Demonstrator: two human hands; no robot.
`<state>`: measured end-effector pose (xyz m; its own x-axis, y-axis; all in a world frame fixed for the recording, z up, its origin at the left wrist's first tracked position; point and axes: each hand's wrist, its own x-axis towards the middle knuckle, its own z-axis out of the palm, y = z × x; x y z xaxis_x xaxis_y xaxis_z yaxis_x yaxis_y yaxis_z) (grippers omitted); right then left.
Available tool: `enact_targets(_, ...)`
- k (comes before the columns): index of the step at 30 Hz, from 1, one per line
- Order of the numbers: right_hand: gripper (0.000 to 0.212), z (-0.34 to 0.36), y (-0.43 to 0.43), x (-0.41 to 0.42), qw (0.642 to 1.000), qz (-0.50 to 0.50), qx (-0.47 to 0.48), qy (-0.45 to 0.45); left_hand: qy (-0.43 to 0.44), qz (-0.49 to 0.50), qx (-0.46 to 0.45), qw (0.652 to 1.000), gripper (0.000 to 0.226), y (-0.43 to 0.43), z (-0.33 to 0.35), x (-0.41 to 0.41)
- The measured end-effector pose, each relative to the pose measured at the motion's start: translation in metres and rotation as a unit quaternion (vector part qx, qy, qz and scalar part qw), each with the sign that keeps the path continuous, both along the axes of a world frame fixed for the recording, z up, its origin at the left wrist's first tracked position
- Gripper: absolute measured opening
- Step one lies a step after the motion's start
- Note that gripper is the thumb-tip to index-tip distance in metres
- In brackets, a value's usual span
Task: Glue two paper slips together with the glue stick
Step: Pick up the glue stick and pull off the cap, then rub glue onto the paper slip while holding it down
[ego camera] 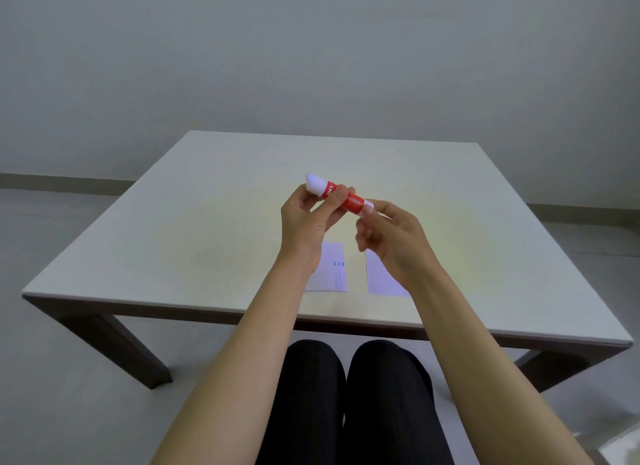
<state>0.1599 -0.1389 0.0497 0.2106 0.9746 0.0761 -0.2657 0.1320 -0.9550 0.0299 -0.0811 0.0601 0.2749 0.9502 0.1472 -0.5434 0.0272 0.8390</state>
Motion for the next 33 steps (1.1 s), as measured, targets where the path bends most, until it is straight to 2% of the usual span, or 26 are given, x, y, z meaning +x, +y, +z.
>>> enact_targets(4, 0.046, 0.002, 0.005, -0.006, 0.989, -0.019, -0.144, 0.026, 0.020, -0.053, 0.035, 0.998, 0.009, 0.000, -0.003, -0.004)
enact_targets(8, 0.053, 0.001, 0.011, -0.009, 0.974, 0.003, -0.217, 0.065, 0.005, -0.067, 0.033, 0.997, 0.009, 0.004, -0.007, -0.009)
enact_targets(10, 0.055, -0.001, 0.011, -0.008, 0.979, 0.011, -0.199, 0.034, -0.001, -0.054, 0.028, 0.998, 0.009, 0.005, -0.010, -0.011)
enact_targets(12, 0.052, -0.003, 0.010, -0.006, 0.990, 0.030, -0.139, -0.005, -0.007, -0.036, 0.018, 0.999, 0.008, 0.007, -0.013, -0.011)
enact_targets(15, 0.044, -0.006, 0.007, -0.011, 0.994, 0.093, -0.055, 0.005, 0.009, -0.019, 0.005, 1.000, 0.005, 0.008, -0.015, -0.012)
enact_targets(17, 0.033, -0.009, 0.009, -0.018, 0.994, 0.090, -0.033, 0.048, 0.049, -0.010, 0.012, 0.999, 0.007, 0.007, -0.015, -0.010)
enact_targets(19, 0.019, -0.010, 0.013, -0.023, 0.992, 0.040, -0.029, 0.118, 0.101, -0.014, 0.040, 0.994, 0.014, 0.006, -0.015, -0.009)
enact_targets(22, 0.011, -0.013, 0.018, -0.017, 0.976, -0.035, -0.051, 0.210, 0.207, -0.044, 0.086, 0.974, 0.037, 0.013, -0.019, -0.023)
enact_targets(24, 0.016, -0.017, 0.016, -0.005, 0.969, -0.076, -0.062, 0.229, 0.346, -0.066, 0.120, 0.928, 0.058, 0.025, -0.029, -0.045)
enact_targets(26, 0.028, -0.023, 0.014, 0.003, 0.972, -0.087, -0.066, 0.208, 0.515, -0.105, 0.150, 0.838, 0.068, 0.038, -0.042, -0.068)
enact_targets(27, 0.027, -0.025, 0.015, 0.005, 0.973, -0.090, -0.069, 0.202, 0.573, -0.133, 0.165, 0.792, 0.071, 0.042, -0.048, -0.077)
enact_targets(28, 0.022, -0.028, 0.017, 0.004, 0.972, -0.096, -0.076, 0.199, 0.610, -0.160, 0.189, 0.752, 0.073, 0.045, -0.054, -0.081)
enact_targets(30, 0.015, -0.033, 0.024, -0.004, 0.975, -0.111, -0.090, 0.172, 0.646, -0.196, 0.248, 0.695, 0.076, 0.046, -0.062, -0.081)
enact_targets(33, 0.006, -0.045, 0.035, -0.020, 0.988, -0.109, -0.105, 0.020, 0.683, -0.204, 0.300, 0.634, 0.079, 0.047, -0.070, -0.077)
